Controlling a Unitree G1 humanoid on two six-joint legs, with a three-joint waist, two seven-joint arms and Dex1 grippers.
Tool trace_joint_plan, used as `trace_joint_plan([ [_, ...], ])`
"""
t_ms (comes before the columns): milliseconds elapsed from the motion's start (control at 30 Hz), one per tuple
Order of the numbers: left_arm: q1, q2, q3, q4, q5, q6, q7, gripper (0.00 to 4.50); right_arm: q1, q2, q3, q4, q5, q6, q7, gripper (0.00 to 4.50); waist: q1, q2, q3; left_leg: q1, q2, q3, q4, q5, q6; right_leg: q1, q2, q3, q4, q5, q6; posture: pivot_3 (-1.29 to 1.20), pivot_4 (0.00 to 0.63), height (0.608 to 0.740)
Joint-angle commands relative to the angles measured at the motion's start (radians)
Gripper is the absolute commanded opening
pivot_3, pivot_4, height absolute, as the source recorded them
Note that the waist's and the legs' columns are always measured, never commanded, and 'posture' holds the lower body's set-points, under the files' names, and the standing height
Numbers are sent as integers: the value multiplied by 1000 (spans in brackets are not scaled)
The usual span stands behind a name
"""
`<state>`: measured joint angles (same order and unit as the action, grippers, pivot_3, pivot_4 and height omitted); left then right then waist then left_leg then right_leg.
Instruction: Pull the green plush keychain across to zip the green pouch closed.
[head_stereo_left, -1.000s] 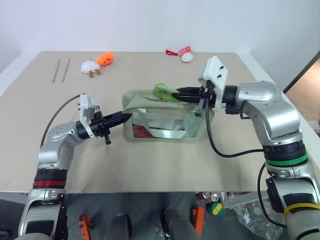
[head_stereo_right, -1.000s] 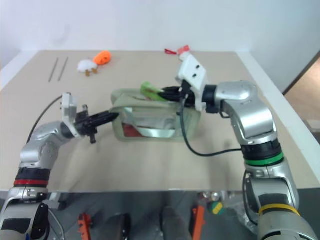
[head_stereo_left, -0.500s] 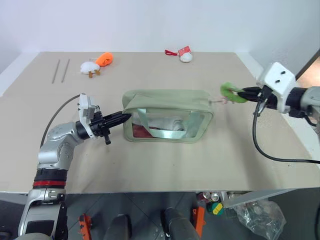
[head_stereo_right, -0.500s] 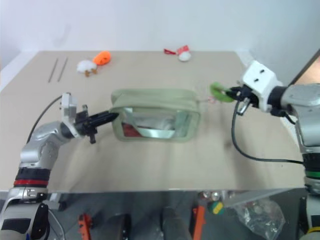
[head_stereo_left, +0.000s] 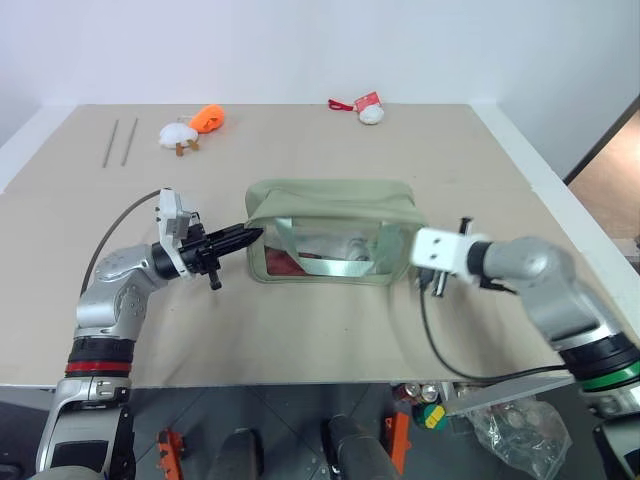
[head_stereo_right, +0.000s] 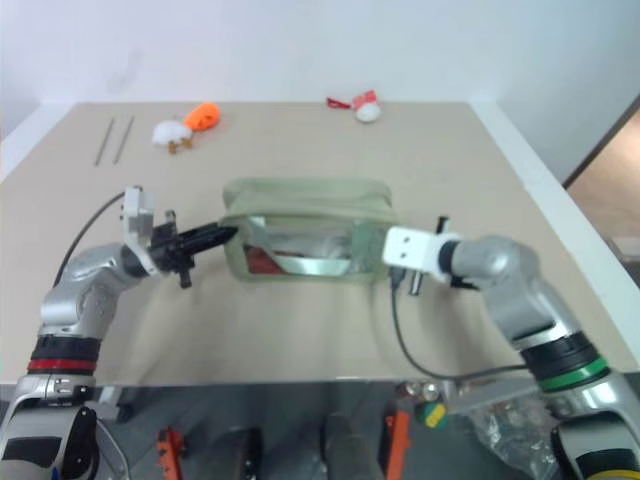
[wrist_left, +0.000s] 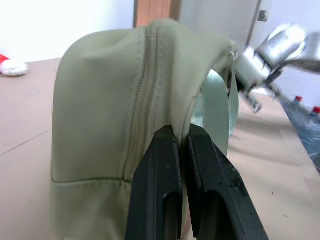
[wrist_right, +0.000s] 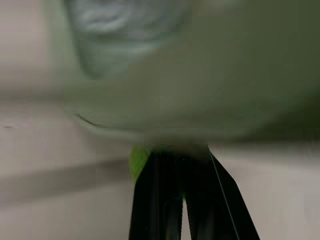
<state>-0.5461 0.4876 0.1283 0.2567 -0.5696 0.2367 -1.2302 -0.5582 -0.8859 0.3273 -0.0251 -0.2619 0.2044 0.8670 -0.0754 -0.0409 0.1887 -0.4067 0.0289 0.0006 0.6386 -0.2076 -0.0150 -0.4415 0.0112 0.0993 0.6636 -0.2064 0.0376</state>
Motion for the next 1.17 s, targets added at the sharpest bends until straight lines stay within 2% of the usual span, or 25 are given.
trace_joint_plan([
  [33, -3, 18, 31, -22, -16, -6, -1, 0, -12, -20, 23, 46, -76, -72, 1, 13, -1, -1, -1, 0, 0, 0, 0, 0, 0, 0, 0, 0, 0, 0, 0, 0, 150, 740],
  [200, -5, 18, 48, -26, -30, 8, 15, 0, -60, 16, -9, 110, -75, -117, 1, 13, -1, -1, -1, 1, 0, 0, 1, 0, 0, 1, 1, 0, 0, 1, -1, 0, 150, 740],
  [333, -5, 16, 78, -29, -55, 39, 48, 0, -97, 77, -138, 111, 73, -13, 18, 13, -4, -1, 0, 2, 1, 0, 1, 0, 0, 1, 1, 0, 0, 1, -1, 0, 150, 740],
  [467, -10, 14, 115, -21, -69, 71, 110, 1443, -104, 75, -308, 92, 285, 137, 98, 1378, 0, -1, 0, 1, 1, -1, 1, 0, 0, 1, 1, 0, 0, 2, 0, 0, 150, 740],
  [533, -2, 13, 115, -38, -59, 53, 119, 2094, -95, 65, -358, 88, 349, 182, 124, 2005, 2, -1, 0, 0, 0, -1, 1, 0, 0, 1, 1, -1, 0, 1, 0, 0, 150, 740],
  [700, 32, 45, 145, -86, -95, 134, 147, 3829, -9, 15, -457, 53, 501, 284, 225, 3768, 3, -1, 0, 0, 0, -2, 0, 0, 0, 1, 0, -1, 0, 1, 0, 0, 150, 740],
  [767, 51, 90, 163, -70, -104, 240, 198, 4489, 38, -10, -511, 38, 560, 315, 255, 3780, 1, -1, 0, 0, 0, -2, 0, 0, 0, 1, 0, -1, 0, 0, 0, 0, 150, 740],
  [1000, 206, 200, 288, -94, -117, 304, 270, 4489, 157, -74, -707, -33, 709, 410, 258, 3780, -8, -1, 0, 2, 1, -1, 0, 0, 0, 1, 1, -1, 0, 0, 0, 0, 150, 740],
  [1167, 257, 224, 338, -131, -127, 309, 297, 4489, 182, -64, -698, -61, 724, 425, 215, 3780, -3, -1, 0, 2, 1, -1, 1, 0, 0, 1, 0, -1, 0, -2, -5, 0, 150, 740],
])
